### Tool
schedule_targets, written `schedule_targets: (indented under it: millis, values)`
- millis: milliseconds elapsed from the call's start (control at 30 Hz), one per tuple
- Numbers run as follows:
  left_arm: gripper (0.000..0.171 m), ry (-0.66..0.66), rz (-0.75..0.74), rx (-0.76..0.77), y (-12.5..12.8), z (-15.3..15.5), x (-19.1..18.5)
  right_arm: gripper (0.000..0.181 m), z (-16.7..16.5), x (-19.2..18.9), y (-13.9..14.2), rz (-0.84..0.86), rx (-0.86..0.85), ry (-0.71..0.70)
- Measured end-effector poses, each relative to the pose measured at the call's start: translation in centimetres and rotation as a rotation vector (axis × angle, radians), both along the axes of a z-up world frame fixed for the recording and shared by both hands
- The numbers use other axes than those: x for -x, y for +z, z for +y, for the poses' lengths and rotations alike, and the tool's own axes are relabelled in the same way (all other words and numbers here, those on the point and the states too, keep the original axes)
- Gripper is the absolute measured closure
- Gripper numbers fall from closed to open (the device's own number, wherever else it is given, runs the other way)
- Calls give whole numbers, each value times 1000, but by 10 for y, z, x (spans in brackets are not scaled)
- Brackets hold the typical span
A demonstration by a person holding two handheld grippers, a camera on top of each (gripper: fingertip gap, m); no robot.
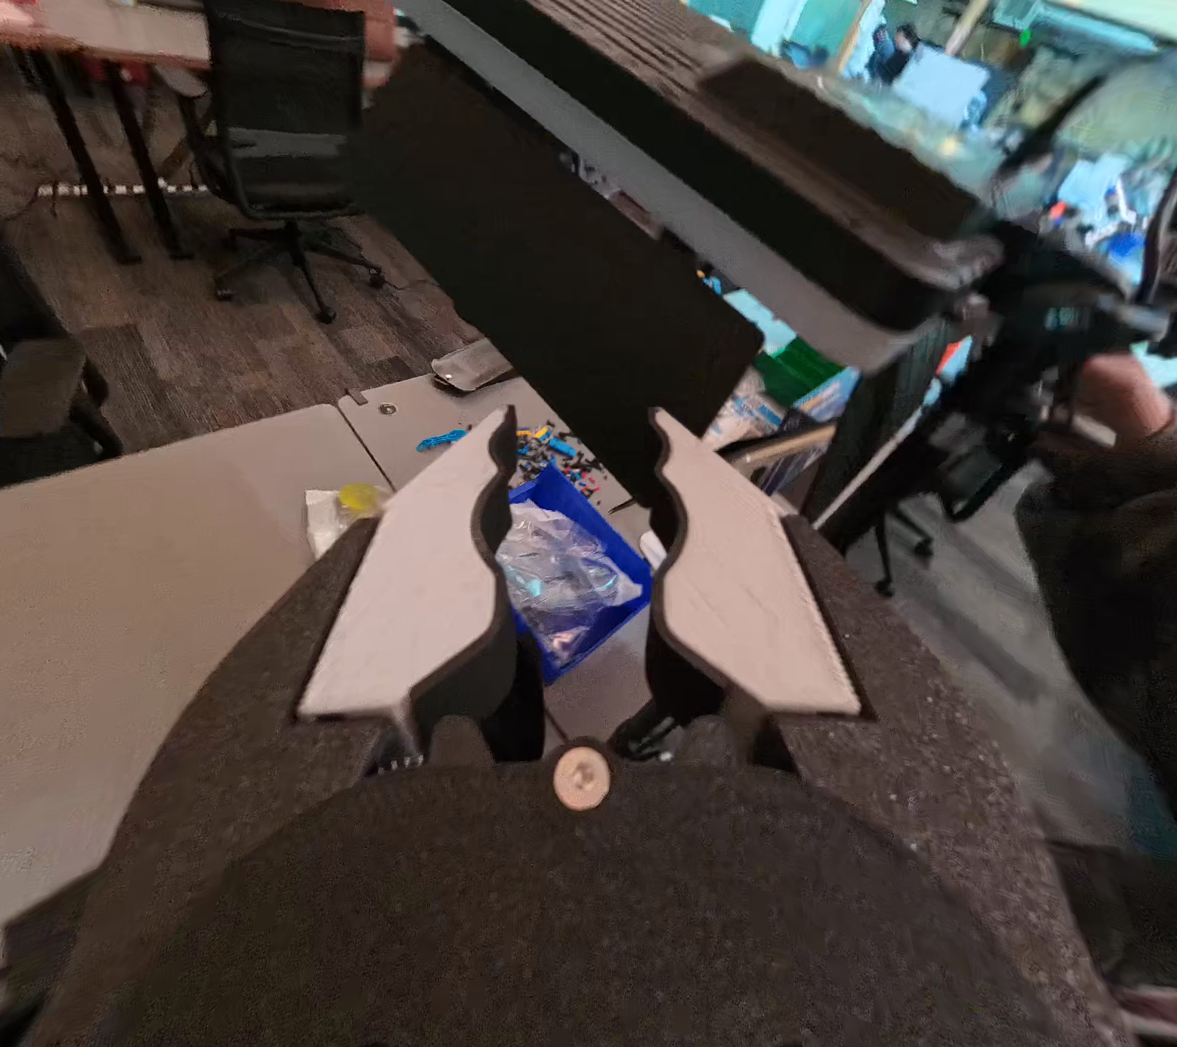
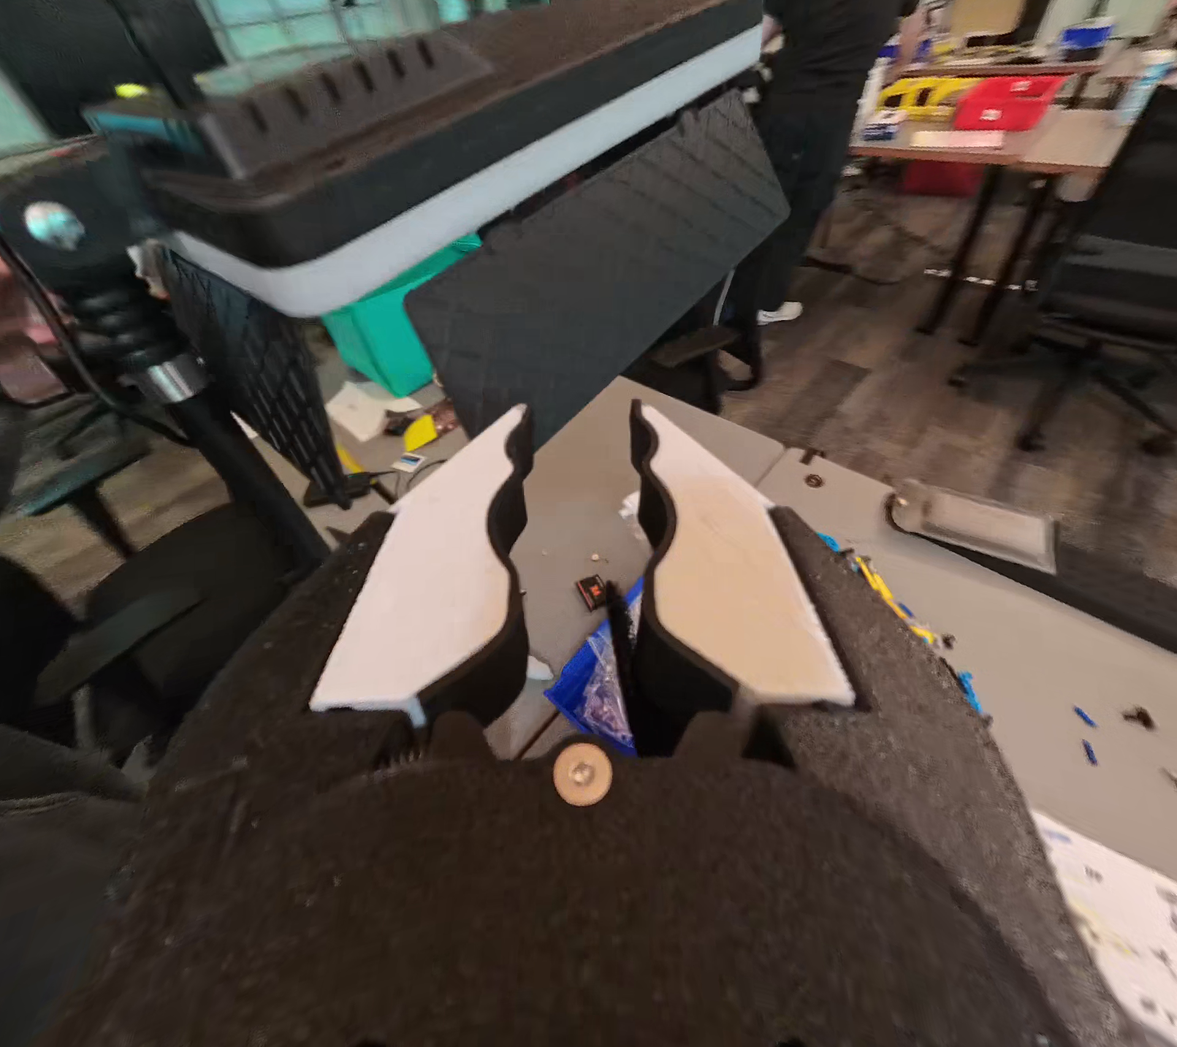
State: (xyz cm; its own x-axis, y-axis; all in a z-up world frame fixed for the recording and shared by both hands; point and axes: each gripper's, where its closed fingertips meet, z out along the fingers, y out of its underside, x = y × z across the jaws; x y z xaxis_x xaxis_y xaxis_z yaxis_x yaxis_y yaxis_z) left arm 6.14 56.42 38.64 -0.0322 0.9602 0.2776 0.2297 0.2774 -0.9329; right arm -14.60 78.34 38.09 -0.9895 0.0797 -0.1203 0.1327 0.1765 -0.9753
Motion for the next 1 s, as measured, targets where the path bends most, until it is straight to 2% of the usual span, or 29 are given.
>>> schedule_targets:
  millis: [67,133,200,467,800,1000]
  values:
    - [146,38,-52,-13,3,-10,7,162,-10,12,3,56,-38,82]
    - [159,44,-153,67,-3,-12,21,170,-27,17,-3,115,-103,151]
    - [171,52,-198,108,-5,-11,36,178,-42,12,-6,91,-116,244]
    - [171,6,-221,47,-11,11,68,181,-77,-19,-18,-20,-68,384]
    - [171,0,-172,-10,-10,13,72,181,-102,-42,-4,-224,52,534]
    - [171,-14,-164,-12,-9,16,74,181,-108,-52,10,-291,123,584]
